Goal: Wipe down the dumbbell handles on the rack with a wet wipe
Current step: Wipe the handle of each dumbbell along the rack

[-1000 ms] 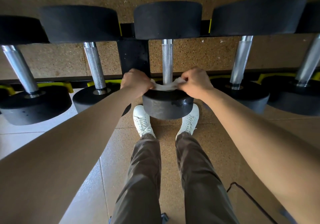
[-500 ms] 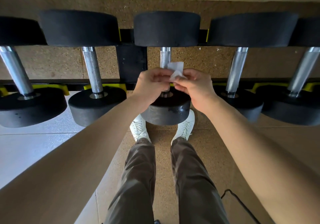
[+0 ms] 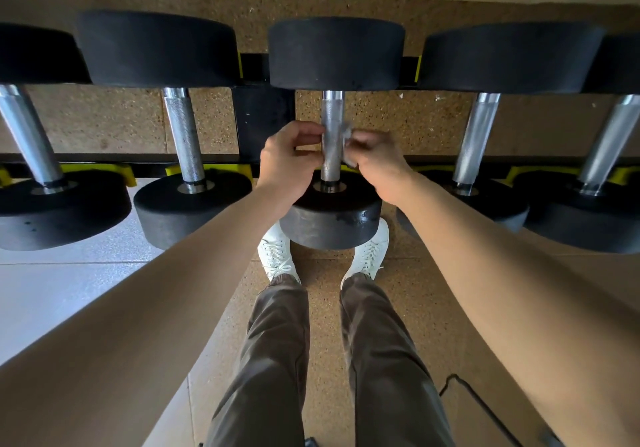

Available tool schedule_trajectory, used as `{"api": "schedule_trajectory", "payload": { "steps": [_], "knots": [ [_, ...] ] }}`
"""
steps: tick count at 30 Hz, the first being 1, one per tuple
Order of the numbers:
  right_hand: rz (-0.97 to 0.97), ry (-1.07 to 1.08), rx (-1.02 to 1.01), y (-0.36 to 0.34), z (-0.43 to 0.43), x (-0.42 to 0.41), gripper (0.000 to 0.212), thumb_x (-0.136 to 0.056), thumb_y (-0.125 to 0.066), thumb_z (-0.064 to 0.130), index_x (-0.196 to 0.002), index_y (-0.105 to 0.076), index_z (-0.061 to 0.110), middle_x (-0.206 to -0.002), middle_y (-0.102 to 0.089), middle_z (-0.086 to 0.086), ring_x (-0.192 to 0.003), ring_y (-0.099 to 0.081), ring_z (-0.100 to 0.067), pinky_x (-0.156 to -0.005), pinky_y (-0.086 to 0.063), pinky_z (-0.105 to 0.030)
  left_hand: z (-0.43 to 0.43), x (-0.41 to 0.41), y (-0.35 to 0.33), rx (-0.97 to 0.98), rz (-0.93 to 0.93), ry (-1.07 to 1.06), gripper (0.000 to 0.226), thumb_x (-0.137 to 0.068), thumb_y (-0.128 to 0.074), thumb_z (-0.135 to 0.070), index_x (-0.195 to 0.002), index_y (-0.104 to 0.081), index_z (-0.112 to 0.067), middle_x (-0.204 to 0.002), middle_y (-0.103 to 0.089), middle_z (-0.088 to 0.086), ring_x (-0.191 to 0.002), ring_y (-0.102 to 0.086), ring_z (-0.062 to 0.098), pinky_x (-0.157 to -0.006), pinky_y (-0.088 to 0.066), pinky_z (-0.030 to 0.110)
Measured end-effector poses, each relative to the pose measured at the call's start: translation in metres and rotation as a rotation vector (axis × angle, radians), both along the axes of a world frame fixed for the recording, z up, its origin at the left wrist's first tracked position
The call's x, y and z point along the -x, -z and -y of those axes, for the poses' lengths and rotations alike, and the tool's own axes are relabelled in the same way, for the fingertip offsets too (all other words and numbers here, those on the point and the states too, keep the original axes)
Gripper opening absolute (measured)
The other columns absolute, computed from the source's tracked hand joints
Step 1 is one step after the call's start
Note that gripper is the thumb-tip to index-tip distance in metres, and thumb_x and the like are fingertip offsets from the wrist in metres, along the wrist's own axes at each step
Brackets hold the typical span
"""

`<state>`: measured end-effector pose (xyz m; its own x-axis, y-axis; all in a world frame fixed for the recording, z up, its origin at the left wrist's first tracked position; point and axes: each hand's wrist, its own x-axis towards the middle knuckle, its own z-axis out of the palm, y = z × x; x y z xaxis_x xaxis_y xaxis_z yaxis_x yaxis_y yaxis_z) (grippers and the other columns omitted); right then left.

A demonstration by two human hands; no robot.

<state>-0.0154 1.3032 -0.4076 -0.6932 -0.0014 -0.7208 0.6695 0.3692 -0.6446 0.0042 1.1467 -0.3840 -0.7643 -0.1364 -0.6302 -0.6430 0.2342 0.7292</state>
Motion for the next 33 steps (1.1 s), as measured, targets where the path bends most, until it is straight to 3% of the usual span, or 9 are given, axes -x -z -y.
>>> {"api": "schedule_trajectory", "payload": {
  "steps": [4,6,10,14,17,23,25,29,33],
  "knots": [
    [0.07,-0.453,-0.113,-0.001,-0.018,-0.007,0.012,-0.095,-0.065,0.014,-0.098,-0.075,0.009,-0.092,-0.072,-0.001,-0.08,-0.063,-0.011,-0.072,-0.047,-0.017,0.007,0.001,0.003,-0.065,0.05,-0.016,0.034,-0.085,-0.068,0.004,-0.104,-0.071,-0.024,-0.103,-0.074,-0.007,-0.098,-0.071,0.009,-0.082,-0.058,0.024],
    [0.074,-0.507,-0.157,-0.003,-0.023,0.001,0.012,-0.094,-0.066,0.016,-0.102,-0.074,0.012,-0.096,-0.07,0.003,-0.081,-0.065,-0.008,-0.07,-0.049,-0.014,0.011,0.004,0.005,-0.131,0.099,-0.082,0.033,-0.089,-0.061,0.007,-0.1,-0.07,-0.022,-0.103,-0.074,0.001,-0.094,-0.074,0.019,-0.073,-0.056,0.023],
    [0.106,-0.062,0.004,-0.004,-0.024,0.015,0.037,-0.091,-0.057,-0.006,-0.115,-0.068,0.019,-0.116,-0.067,-0.004,-0.1,-0.068,-0.019,-0.077,-0.061,-0.033,0.01,0.021,0.009,-0.147,0.162,-0.166,0.031,-0.096,-0.051,0.005,-0.098,-0.07,-0.02,-0.104,-0.072,0.006,-0.086,-0.069,0.02,-0.074,-0.06,0.026],
    [0.261,0.17,0.297,-0.011,-0.007,0.03,0.067,-0.081,-0.04,-0.015,-0.129,-0.061,0.026,-0.118,-0.06,-0.006,-0.102,-0.06,-0.025,-0.077,-0.054,-0.034,-0.003,0.05,0.015,-0.264,0.296,-0.173,0.029,-0.101,-0.051,-0.005,-0.126,-0.062,-0.014,-0.11,-0.073,0.008,-0.09,-0.071,0.021,-0.076,-0.062,0.031],
    [0.32,0.092,0.349,-0.017,0.006,0.04,0.057,-0.076,-0.043,-0.005,-0.121,-0.062,0.025,-0.109,-0.064,-0.008,-0.101,-0.062,-0.023,-0.082,-0.052,-0.033,-0.009,0.07,0.015,-0.342,0.397,-0.277,0.018,-0.101,-0.051,-0.014,-0.107,-0.068,-0.01,-0.103,-0.074,0.009,-0.093,-0.072,0.027,-0.087,-0.061,0.042],
    [0.212,-0.013,0.171,-0.007,0.01,0.049,0.047,-0.075,-0.049,-0.017,-0.113,-0.065,0.005,-0.093,-0.074,-0.012,-0.089,-0.072,-0.023,-0.067,-0.054,-0.033,-0.003,0.072,0.019,-0.402,0.393,-0.321,0.011,-0.099,-0.059,-0.01,-0.097,-0.069,-0.015,-0.1,-0.074,0.006,-0.089,-0.07,0.019,-0.067,-0.055,0.029],
    [0.121,0.116,0.104,-0.004,0.009,0.046,0.038,-0.075,-0.056,-0.017,-0.105,-0.068,0.003,-0.079,-0.071,-0.005,-0.072,-0.069,-0.019,-0.062,-0.054,-0.03,0.001,0.068,0.019,-0.434,0.349,-0.386,0.012,-0.097,-0.06,-0.005,-0.093,-0.068,-0.013,-0.096,-0.074,0.006,-0.085,-0.072,0.018,-0.063,-0.057,0.026],
    [0.082,0.516,0.218,-0.007,0.005,0.042,0.019,-0.084,-0.067,-0.011,-0.1,-0.067,0.0,-0.096,-0.073,-0.013,-0.078,-0.073,-0.019,-0.073,-0.061,-0.029,0.008,0.062,0.015,-0.57,0.361,-0.831,0.01,-0.094,-0.066,-0.006,-0.102,-0.071,-0.003,-0.094,-0.078,0.013,-0.083,-0.077,0.021,-0.072,-0.063,0.028],
    [0.14,0.781,0.329,-0.01,0.027,0.049,0.017,-0.084,-0.067,-0.01,-0.097,-0.068,0.0,-0.09,-0.074,-0.012,-0.076,-0.073,-0.02,-0.065,-0.061,-0.025,0.007,0.055,0.008,-0.769,0.364,-1.081,0.022,-0.095,-0.067,-0.007,-0.114,-0.07,0.002,-0.086,-0.076,0.013,-0.075,-0.075,0.019,-0.075,-0.063,0.028]
  ]
}}
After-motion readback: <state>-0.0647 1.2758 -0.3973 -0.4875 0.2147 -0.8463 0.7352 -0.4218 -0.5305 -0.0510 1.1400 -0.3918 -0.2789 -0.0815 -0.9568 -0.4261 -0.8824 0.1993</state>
